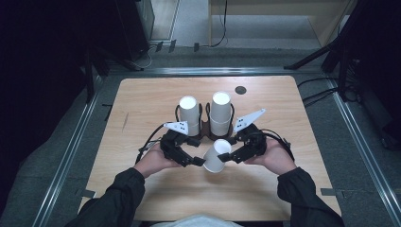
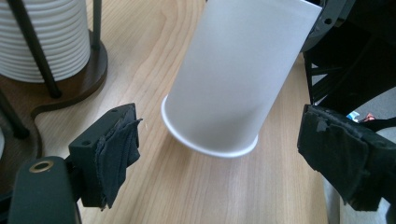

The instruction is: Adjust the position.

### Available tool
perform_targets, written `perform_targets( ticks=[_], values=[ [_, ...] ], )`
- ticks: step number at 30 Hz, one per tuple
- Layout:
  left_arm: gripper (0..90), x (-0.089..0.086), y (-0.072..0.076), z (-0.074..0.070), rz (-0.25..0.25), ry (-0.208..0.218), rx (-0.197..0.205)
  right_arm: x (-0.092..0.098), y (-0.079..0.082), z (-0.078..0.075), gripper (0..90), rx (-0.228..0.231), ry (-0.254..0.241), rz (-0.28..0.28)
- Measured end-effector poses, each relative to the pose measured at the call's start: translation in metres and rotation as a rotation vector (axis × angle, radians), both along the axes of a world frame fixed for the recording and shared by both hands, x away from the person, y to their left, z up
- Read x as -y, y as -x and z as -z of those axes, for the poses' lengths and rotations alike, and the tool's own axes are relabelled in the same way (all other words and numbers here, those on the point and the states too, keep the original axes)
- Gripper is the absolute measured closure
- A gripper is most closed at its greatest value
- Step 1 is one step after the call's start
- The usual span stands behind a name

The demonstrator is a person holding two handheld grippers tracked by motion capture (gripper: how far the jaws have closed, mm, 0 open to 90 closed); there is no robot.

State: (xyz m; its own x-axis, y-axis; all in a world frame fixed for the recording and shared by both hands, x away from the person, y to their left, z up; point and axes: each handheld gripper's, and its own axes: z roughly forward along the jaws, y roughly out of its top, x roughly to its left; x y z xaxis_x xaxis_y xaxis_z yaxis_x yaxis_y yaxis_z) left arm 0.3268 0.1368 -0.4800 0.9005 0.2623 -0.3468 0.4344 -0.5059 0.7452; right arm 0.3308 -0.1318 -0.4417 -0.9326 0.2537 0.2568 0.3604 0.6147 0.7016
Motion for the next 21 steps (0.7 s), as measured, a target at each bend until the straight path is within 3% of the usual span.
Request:
perform_targets(
  ticks=[9,14,21],
  values=[
    [12.7,0.007,0.004,0.004,0.021,-0.003,0.004,-0.005,0.000,-0.006,35.0,-0.005,-0.040,-0.018],
    [12.8,0.011,0.005,0.005,0.026,0.004,0.009,-0.014,0.001,-0.006,35.1,-0.015,-0.033,-0.036],
    [13.0,0.014,0.009,0.007,0.028,-0.008,0.053,-0.017,0.002,-0.010,35.1,-0.018,-0.068,-0.036]
  ],
)
